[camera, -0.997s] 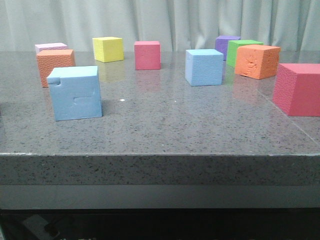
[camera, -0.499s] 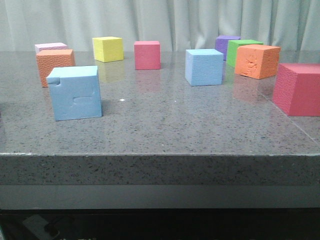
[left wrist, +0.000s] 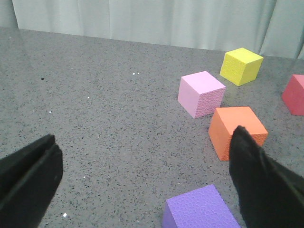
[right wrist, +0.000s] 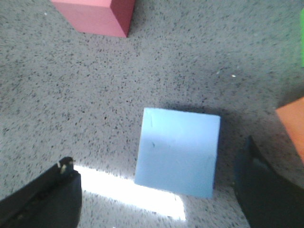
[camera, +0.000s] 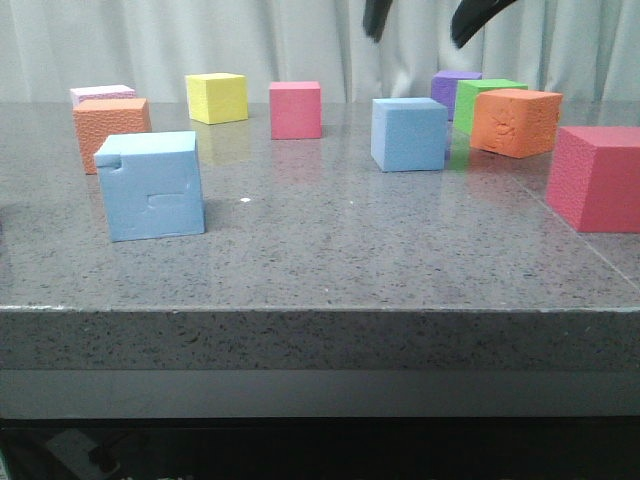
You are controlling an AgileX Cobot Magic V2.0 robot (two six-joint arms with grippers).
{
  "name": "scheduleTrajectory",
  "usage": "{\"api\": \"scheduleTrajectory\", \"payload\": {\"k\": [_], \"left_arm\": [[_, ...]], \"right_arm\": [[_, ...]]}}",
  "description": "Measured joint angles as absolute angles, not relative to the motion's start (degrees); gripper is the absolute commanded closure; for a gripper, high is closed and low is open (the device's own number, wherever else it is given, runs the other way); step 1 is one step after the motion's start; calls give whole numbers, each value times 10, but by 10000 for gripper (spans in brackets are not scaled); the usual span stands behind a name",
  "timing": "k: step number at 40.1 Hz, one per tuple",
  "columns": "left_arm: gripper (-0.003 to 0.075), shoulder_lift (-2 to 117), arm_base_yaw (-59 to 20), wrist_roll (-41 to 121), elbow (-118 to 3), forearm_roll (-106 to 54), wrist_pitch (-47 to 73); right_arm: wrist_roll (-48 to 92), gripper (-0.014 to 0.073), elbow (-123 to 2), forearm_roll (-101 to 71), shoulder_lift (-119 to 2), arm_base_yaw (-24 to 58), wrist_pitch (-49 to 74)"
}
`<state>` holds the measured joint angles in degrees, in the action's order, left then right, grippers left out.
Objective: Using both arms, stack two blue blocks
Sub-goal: 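Lower the open right gripper onto the farther light-blue cube, then close the right gripper on the light-blue cube and lift it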
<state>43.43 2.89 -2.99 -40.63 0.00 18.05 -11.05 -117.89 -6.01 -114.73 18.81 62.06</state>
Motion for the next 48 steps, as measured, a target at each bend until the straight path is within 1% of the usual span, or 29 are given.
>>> {"api": "scheduleTrajectory", "payload": {"k": [5,12,29,31,33,39,42,48], "left_arm": [[28,434,29,-30,-406,0,181],[28,434,29,-30,-406,3,181],[28,434,29,-30,-406,3,181],[28,434,29,-30,-406,3,181],[28,434,29,-30,-406,3,181],[28,434,29,-30,-406,3,181],[28,434,29,-30,-406,3,181],[28,434,29,-30,-406,3,181]], "right_arm": [[-126,-57,-1213,-57,-1192,189,637],[-131,-57,-1219,-56,-1221,189,641],[-134,-51,-1222,-49,-1228,189,644],[-134,-29,-1222,-48,-1228,189,645],[-134,11,-1223,-48,-1228,189,647],[-134,164,-1223,-48,-1228,189,655],[-134,192,-1223,-48,-1228,189,656],[-134,193,-1224,-48,-1228,189,656]]}}
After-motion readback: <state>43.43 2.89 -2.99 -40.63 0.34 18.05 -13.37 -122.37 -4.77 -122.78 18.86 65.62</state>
